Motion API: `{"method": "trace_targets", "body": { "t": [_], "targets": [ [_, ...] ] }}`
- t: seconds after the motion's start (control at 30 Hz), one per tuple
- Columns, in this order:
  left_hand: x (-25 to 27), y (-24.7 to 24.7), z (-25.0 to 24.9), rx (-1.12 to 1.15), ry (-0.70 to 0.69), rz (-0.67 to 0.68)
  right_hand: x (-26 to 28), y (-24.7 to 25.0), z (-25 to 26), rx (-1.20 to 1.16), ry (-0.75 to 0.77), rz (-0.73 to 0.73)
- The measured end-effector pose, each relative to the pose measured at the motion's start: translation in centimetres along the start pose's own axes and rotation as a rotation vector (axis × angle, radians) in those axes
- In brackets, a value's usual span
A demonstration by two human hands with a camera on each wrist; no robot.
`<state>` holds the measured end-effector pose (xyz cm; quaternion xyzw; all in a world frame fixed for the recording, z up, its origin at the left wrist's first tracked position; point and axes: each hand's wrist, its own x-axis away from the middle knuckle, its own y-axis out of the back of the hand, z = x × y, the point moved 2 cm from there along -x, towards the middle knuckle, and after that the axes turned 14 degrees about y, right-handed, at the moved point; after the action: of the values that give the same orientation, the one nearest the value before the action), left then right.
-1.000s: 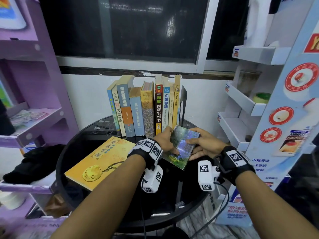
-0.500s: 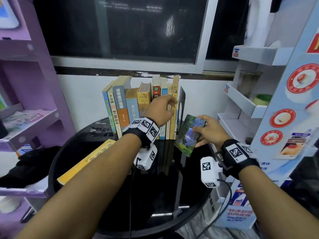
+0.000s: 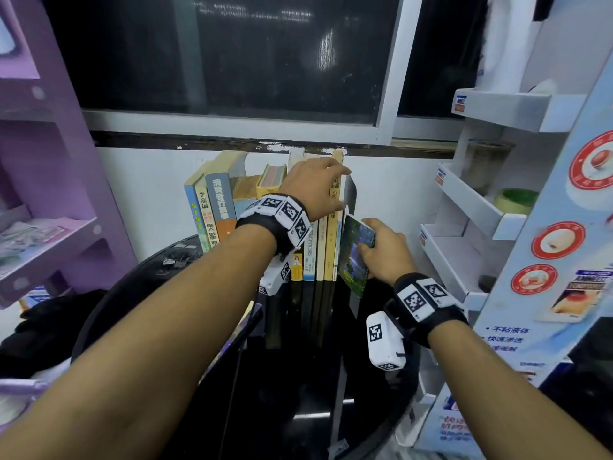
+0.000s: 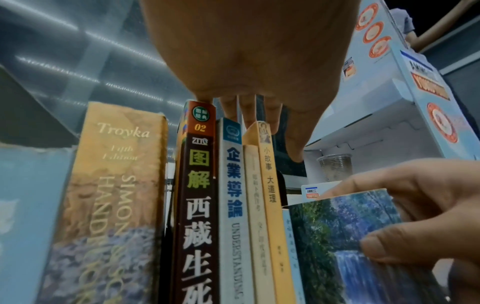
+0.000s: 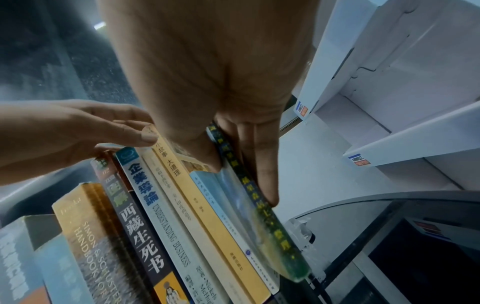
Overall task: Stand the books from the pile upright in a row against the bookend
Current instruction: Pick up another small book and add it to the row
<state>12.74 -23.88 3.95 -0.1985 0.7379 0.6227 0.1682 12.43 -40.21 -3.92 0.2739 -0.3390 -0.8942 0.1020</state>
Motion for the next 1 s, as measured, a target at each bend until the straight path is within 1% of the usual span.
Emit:
{"method": "trace_targets", "body": {
  "t": [0.07,0.17,0.27,0.37,0.67,1.0],
  "targets": [
    [-0.4,-0.2,0.3,-0.065,-0.011,0.029,-0.4,-0.1,0.0,0.029,0.002,-0.022],
    [-0.8,-0.2,0.7,-0.117,-0.031,0.037,-0.8,-0.2,0.3,0.041,0.018,0.011],
    [-0.9,-0.1,1.2,-0.124,-0.035,0.012,-1.2,-0.7,0.4,0.010,0.054,0.011],
    [-0.9,-0.3,1.6,-0.140,-0.028,-0.014,-1.6,-1.4,0.5,-0.023,0.059,0.018],
    [-0.9,0.2,2.6,-0.131,0.026,-0.024,-3.2,-3.7,-0.1,-0.059,0.055,0.080],
    [-0.7,0.1,2.7,-0.104,0.038,-0.022,-4.2,-3.7,-0.6,-0.110,0.086,0.181]
  ]
}}
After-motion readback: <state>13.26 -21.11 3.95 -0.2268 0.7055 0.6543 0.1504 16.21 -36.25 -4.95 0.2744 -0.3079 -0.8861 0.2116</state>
